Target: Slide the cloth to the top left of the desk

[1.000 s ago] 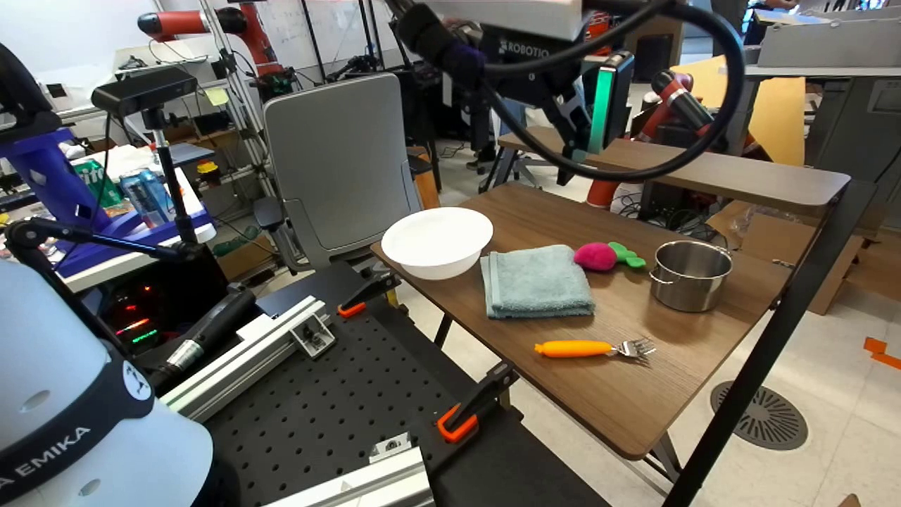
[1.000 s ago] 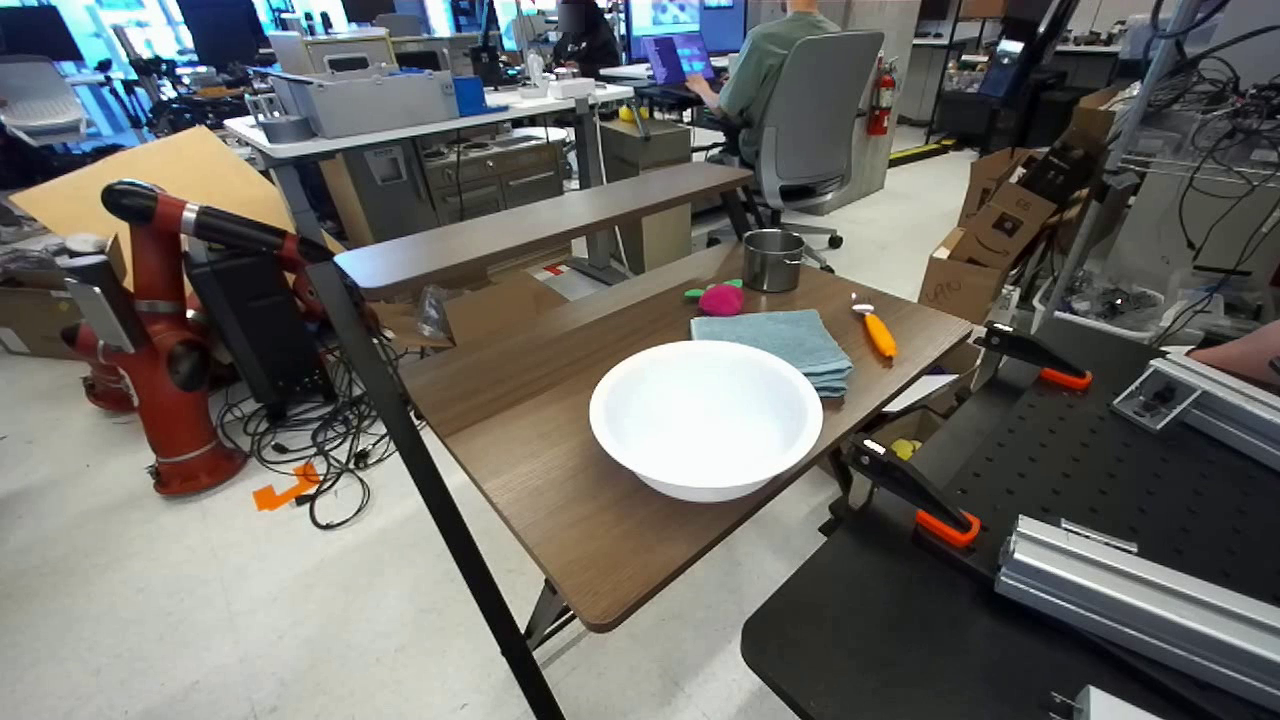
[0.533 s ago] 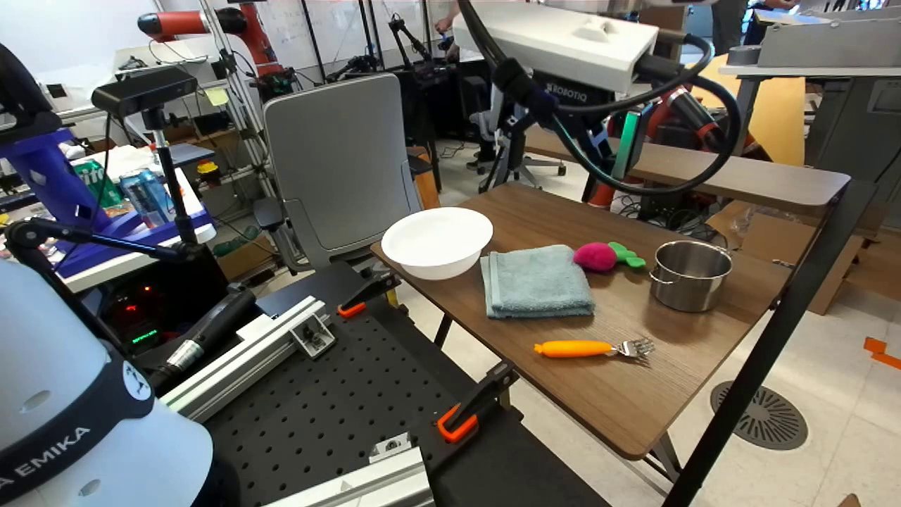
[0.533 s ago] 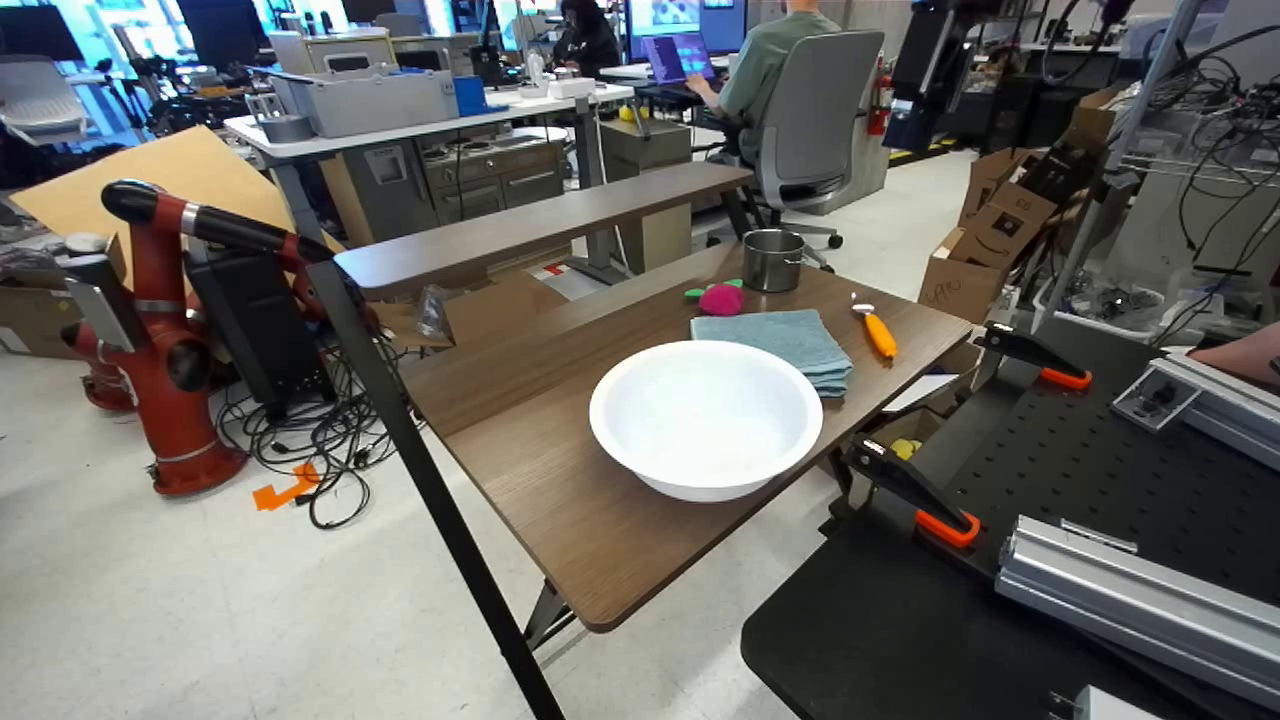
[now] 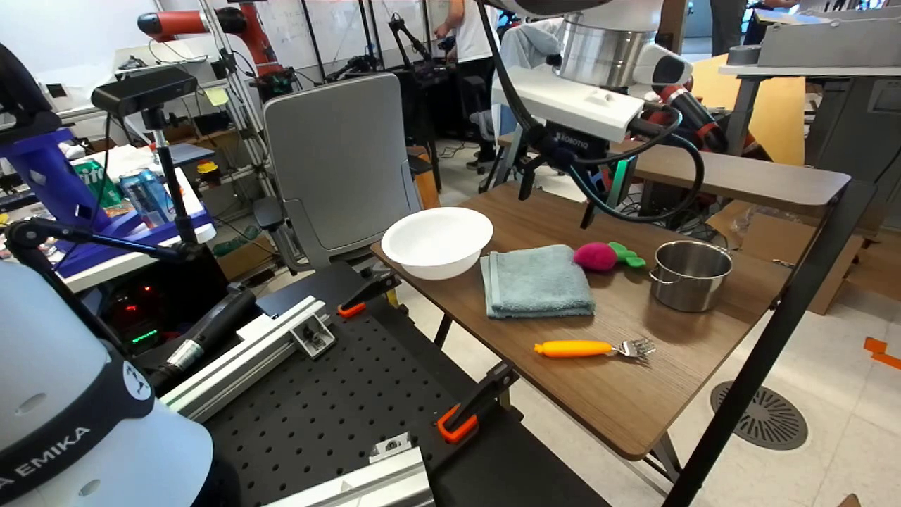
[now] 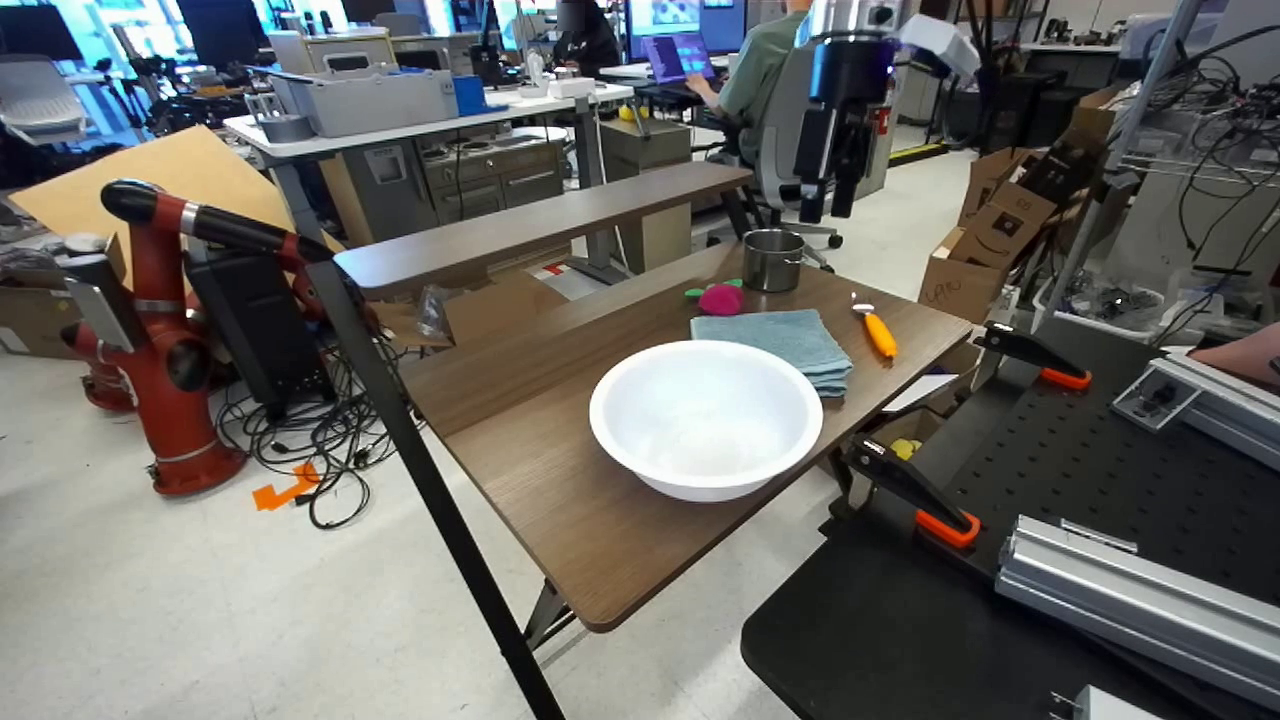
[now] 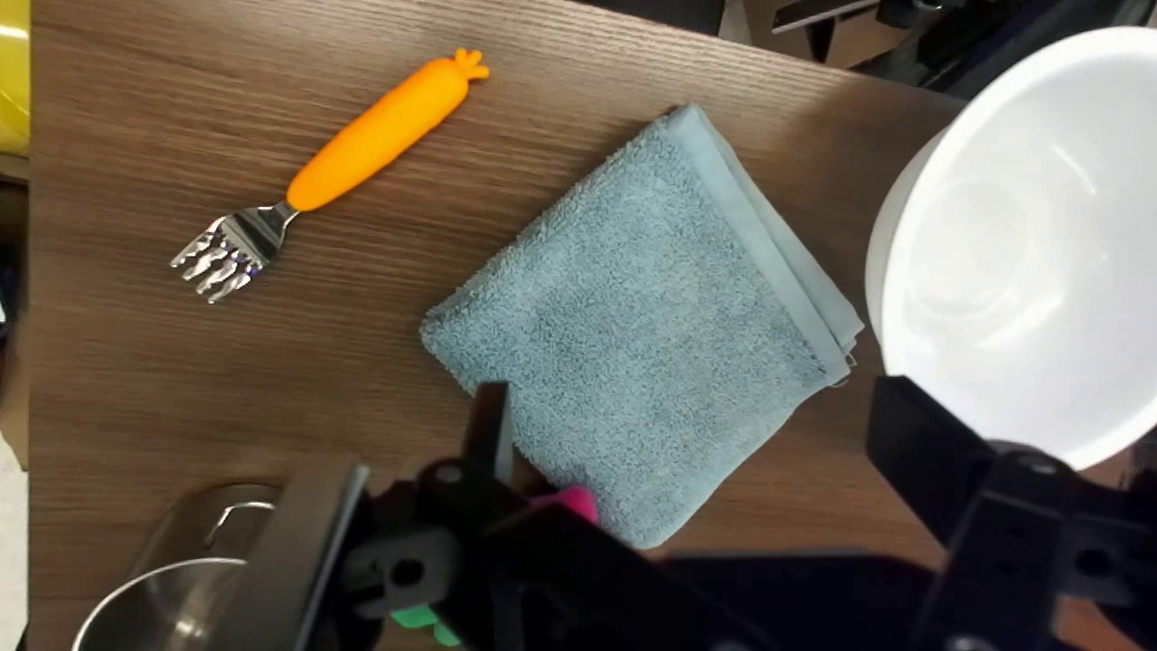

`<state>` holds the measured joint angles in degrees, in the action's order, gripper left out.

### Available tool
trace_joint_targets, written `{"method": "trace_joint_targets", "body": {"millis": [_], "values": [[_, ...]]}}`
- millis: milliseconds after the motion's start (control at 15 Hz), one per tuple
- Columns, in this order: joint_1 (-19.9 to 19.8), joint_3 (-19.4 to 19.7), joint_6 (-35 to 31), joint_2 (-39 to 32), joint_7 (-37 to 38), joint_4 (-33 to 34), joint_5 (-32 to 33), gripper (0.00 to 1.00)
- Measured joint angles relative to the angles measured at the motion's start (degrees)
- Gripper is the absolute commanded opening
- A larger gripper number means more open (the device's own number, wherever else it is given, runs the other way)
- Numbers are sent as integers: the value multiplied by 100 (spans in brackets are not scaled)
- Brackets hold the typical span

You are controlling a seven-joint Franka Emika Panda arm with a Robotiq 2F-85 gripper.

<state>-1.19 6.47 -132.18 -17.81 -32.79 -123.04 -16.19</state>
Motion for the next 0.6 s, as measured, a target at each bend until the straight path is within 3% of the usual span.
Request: {"method": "trace_joint_targets", "body": {"millis": [600], "values": [[47, -557, 8, -1127, 1150, 648, 1154, 100]]}}
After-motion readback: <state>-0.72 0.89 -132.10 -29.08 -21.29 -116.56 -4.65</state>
